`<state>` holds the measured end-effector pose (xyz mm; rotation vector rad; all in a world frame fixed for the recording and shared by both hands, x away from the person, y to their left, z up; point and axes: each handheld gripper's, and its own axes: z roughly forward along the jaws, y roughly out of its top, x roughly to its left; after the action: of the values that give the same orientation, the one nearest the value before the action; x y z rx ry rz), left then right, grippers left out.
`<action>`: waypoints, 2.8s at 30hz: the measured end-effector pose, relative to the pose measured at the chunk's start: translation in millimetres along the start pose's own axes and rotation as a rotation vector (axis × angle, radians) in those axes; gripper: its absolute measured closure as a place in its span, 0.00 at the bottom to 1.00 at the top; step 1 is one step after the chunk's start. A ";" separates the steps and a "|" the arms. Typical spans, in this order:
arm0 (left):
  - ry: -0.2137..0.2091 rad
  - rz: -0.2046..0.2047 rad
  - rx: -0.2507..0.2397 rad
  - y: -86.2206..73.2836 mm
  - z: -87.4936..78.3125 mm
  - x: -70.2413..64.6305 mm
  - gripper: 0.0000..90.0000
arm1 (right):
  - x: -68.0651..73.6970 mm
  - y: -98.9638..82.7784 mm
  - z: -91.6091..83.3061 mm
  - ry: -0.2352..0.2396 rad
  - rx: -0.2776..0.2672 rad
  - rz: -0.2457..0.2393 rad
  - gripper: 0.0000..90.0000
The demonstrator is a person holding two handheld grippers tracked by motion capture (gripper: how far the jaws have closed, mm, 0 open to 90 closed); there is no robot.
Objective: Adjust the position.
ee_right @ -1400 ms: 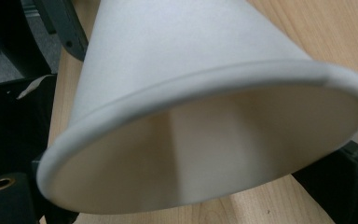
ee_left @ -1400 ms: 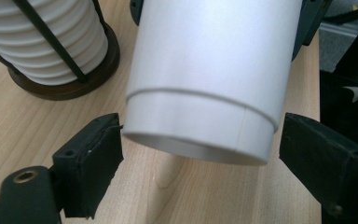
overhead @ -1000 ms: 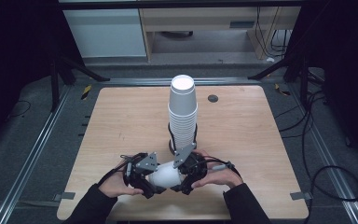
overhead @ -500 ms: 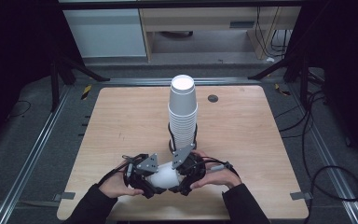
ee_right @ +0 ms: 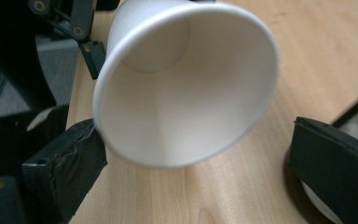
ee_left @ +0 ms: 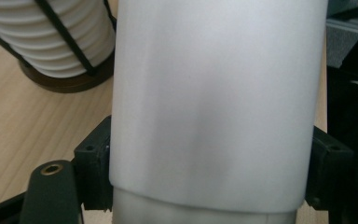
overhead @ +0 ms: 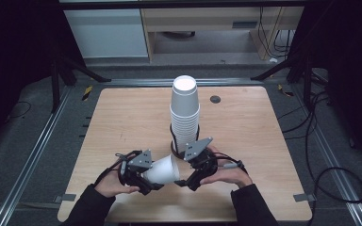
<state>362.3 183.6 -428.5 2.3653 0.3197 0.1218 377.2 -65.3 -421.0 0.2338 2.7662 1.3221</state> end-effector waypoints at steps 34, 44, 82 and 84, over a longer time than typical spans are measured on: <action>0.039 -0.067 -0.293 3.8 -8.0 -4.9 0.24 | -7.0 1.5 -11.5 0.021 -0.201 0.116 0.06; 0.028 -0.037 -0.277 8.8 0.4 -13.0 0.24 | -4.7 3.1 -6.1 0.069 -0.217 0.122 0.05; 0.001 -0.001 -0.211 11.3 5.9 -17.9 0.23 | -2.0 2.5 -2.1 0.127 -0.193 0.114 0.09; 0.002 -0.004 -0.210 11.3 5.5 -17.4 0.23 | -2.1 2.5 -2.8 0.120 -0.190 0.111 0.09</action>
<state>348.6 167.6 -424.7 2.1569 0.2976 0.1484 379.2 -66.2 -417.3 0.3102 2.7323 1.6673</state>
